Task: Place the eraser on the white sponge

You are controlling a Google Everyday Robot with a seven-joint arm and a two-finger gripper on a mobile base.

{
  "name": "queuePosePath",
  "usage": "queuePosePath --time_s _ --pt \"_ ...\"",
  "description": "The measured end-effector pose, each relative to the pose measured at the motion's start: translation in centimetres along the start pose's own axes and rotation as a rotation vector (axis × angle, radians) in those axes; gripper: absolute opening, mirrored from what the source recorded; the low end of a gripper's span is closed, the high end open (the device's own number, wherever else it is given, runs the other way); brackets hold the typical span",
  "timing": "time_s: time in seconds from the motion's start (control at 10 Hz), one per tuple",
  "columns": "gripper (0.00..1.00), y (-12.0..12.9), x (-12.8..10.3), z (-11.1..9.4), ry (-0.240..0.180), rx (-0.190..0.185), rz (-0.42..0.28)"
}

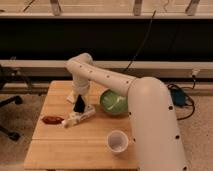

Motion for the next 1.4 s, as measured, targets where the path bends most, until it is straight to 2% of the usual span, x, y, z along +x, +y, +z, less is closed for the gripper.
queuePosePath --time_s 0.3,0.5,0.7,1.1,1.4 --pt "0.04 -2.6 0.8 -1.1 0.0 0.025 -0.049" --pt "0.04 -4.8 1.5 -0.8 -0.003 0.039 -0.078" --pt "0.08 -5.7 2.3 -0.1 0.003 0.037 -0.078" --pt "0.48 -7.2 4.1 1.9 0.041 0.041 -0.026" --pt "0.78 -7.3 6.2 2.8 0.057 0.048 0.045"
